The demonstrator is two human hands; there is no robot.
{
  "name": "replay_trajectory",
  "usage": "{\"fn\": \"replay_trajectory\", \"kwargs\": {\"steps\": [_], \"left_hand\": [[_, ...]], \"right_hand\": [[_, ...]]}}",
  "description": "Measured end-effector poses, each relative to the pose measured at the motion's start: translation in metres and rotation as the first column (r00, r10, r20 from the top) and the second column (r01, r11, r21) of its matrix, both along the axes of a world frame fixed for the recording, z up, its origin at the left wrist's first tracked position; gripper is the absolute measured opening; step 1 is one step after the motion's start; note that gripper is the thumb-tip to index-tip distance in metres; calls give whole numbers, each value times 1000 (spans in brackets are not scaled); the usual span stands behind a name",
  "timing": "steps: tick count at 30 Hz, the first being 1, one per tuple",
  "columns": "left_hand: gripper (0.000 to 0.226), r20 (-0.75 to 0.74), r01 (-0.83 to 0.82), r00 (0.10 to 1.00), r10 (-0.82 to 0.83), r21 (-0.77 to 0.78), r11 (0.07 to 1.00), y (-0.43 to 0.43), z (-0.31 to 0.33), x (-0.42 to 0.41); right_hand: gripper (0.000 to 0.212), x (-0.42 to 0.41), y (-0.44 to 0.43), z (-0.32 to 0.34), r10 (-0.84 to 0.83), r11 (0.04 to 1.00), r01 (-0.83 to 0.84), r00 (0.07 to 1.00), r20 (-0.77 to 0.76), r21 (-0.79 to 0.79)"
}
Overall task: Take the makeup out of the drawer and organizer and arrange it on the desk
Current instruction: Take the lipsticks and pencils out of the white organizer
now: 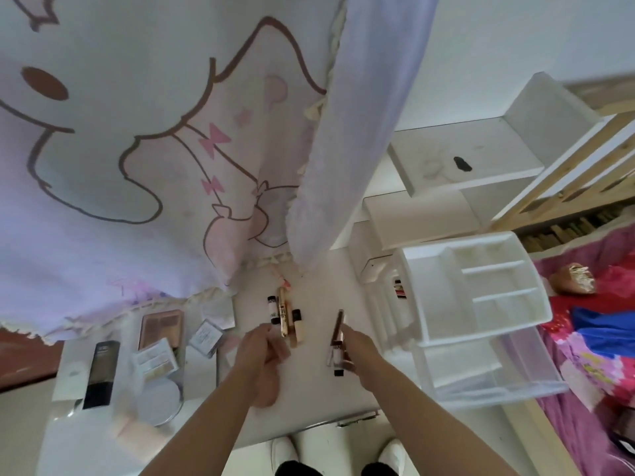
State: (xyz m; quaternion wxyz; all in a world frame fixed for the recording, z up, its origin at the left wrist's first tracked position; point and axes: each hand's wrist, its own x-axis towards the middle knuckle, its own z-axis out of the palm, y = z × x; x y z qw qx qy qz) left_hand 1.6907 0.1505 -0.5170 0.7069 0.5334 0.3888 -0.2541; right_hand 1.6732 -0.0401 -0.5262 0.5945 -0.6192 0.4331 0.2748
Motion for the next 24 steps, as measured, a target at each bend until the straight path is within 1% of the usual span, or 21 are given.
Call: {"fn": "replay_trajectory", "kwargs": {"steps": [2,4,9,12,14,15,16,17,18,19,20,21,22,23,24], "left_hand": [[22,52,17,998,-21,78,997,4,4,8],[17,83,43,995,-56,155,987,8,4,13],[20,90,234,963,-253,179,956,-4,9,16],[19,123,237,957,-262,191,953,-27,20,11],[14,156,286,936,-316,187,940,-46,25,3],[11,161,321,922,-351,188,928,-55,26,-1],[10,156,354,911,-382,182,917,-65,28,-7],[9,156,394,894,-421,175,902,-75,28,-13],[10,157,445,870,-467,156,882,-84,30,-20],[12,160,498,843,-514,131,857,-94,33,-27],[16,165,548,812,-559,110,829,-103,37,-34],[20,176,587,785,-594,91,804,-112,41,-41],[26,190,621,759,-623,79,780,-120,45,-47],[32,209,643,739,-640,66,763,-129,49,-52],[40,228,657,725,-650,54,752,-136,52,-57]], "right_hand": [[26,1,-3,15,-79,994,73,994,73,78],[24,-1,-7,34,-77,995,66,987,141,80],[24,-25,-25,90,46,999,-50,951,307,5],[21,-53,-47,112,143,990,-128,909,391,-64],[17,-76,-65,118,171,981,-106,870,463,-163],[13,-87,-75,117,189,966,-69,848,495,-251],[10,-98,-86,114,215,929,-11,828,517,-369],[9,-110,-97,110,237,862,69,821,519,-503],[9,-120,-107,103,235,766,168,825,514,-620],[16,-129,-115,96,204,652,268,839,505,-709],[32,-136,-122,88,125,544,348,866,484,-763],[53,-142,-128,84,-8,471,406,889,457,-783],[72,-147,-136,77,-167,452,460,886,433,-765],[87,-150,-143,75,-324,494,500,865,384,-711],[96,-152,-151,72,-454,572,556,827,331,-603]]}}
